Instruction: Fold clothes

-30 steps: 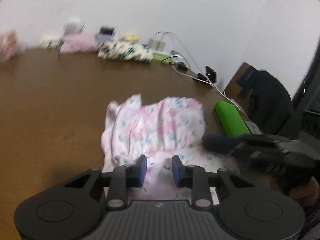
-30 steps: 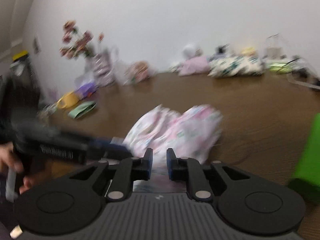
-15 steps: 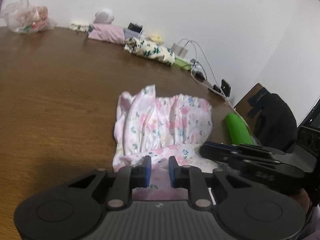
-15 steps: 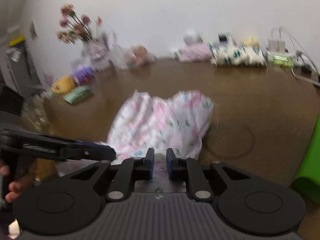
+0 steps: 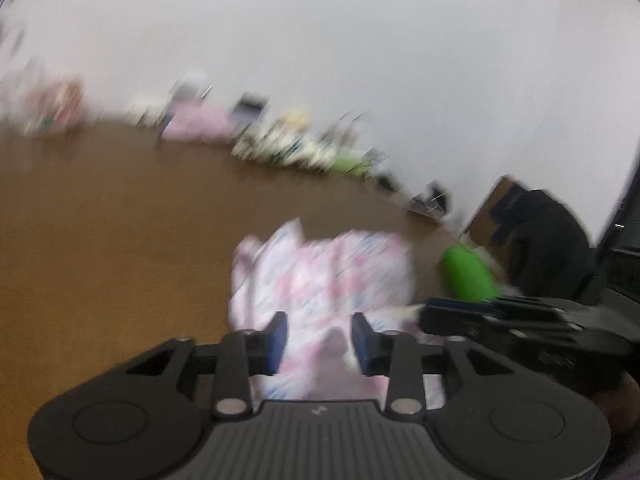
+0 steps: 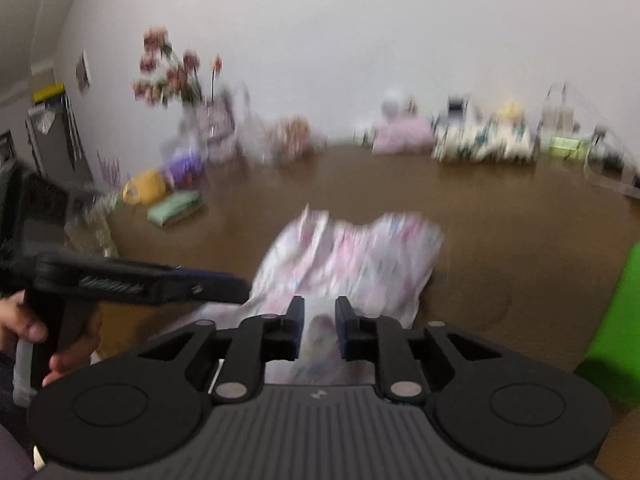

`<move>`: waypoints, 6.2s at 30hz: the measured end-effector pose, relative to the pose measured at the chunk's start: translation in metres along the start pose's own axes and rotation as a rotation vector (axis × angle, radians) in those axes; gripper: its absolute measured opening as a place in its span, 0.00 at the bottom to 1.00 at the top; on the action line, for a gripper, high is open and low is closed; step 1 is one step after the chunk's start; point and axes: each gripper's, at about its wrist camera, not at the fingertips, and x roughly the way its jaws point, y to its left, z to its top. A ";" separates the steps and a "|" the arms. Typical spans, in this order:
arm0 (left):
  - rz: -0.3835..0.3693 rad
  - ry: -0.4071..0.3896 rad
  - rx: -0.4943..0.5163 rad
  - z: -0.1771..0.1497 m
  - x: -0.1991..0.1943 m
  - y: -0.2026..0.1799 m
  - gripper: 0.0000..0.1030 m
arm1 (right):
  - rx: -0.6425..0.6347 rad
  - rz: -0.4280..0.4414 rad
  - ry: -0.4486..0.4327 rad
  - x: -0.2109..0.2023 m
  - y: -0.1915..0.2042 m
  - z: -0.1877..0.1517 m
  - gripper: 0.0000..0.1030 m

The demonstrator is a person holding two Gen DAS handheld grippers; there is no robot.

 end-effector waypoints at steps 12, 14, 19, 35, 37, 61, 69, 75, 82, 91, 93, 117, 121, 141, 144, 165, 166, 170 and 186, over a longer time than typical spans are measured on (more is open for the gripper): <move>0.046 0.089 0.007 -0.024 0.019 -0.005 0.41 | 0.163 -0.097 0.020 0.003 -0.035 -0.013 0.19; 0.044 0.094 0.028 -0.024 0.018 -0.008 0.45 | 0.075 -0.037 -0.034 -0.010 -0.017 -0.006 0.21; 0.047 0.122 0.003 -0.027 0.022 -0.003 0.45 | -0.075 0.043 0.127 0.009 0.011 -0.024 0.22; -0.040 0.208 -0.046 0.065 0.099 0.051 0.70 | 0.281 0.028 0.174 0.071 -0.082 0.057 0.60; -0.068 0.256 -0.071 0.063 0.111 0.055 0.36 | 0.322 0.056 0.199 0.084 -0.087 0.052 0.32; -0.123 0.003 0.331 -0.003 -0.015 -0.001 0.52 | -0.352 0.313 0.007 -0.050 0.007 0.017 0.42; -0.253 0.059 0.487 -0.028 -0.012 -0.023 0.60 | -0.031 0.271 0.203 0.023 -0.036 -0.019 0.26; -0.314 0.186 0.657 -0.045 0.011 -0.041 0.68 | -0.043 0.263 0.166 0.012 -0.035 -0.005 0.34; -0.414 0.255 0.458 -0.027 0.038 -0.010 0.70 | -0.480 0.256 0.013 -0.047 0.010 -0.006 0.82; -0.504 0.299 0.209 -0.006 0.051 0.022 0.70 | -0.686 0.276 0.157 -0.008 0.029 -0.034 0.81; -0.490 0.278 0.222 -0.004 0.042 0.022 0.70 | -0.676 0.285 0.189 -0.001 0.026 -0.034 0.79; -0.316 0.031 1.140 -0.100 -0.024 -0.056 0.81 | -0.039 0.802 0.563 0.029 -0.054 -0.007 0.31; -0.359 0.105 1.073 -0.094 -0.010 -0.053 0.64 | -0.028 0.856 0.585 0.028 -0.046 -0.006 0.31; -0.681 0.502 -0.027 -0.012 0.058 0.045 0.42 | 0.262 0.618 0.208 -0.010 -0.071 -0.016 0.55; -0.685 0.448 -0.151 -0.005 0.056 0.061 0.58 | 0.493 0.618 0.213 0.004 -0.093 -0.015 0.47; -0.236 0.083 -0.385 0.024 0.069 0.085 0.61 | 0.213 0.199 0.036 0.048 -0.061 0.021 1.00; -0.234 0.079 -0.390 0.023 0.069 0.088 0.61 | 0.219 0.201 0.056 0.052 -0.062 0.020 1.00; -0.233 0.080 -0.388 0.021 0.076 0.091 0.61 | 0.256 0.226 0.137 0.070 -0.063 0.017 0.96; -0.229 0.077 -0.322 0.017 0.061 0.072 0.58 | 0.656 0.347 0.339 0.080 -0.090 -0.011 0.30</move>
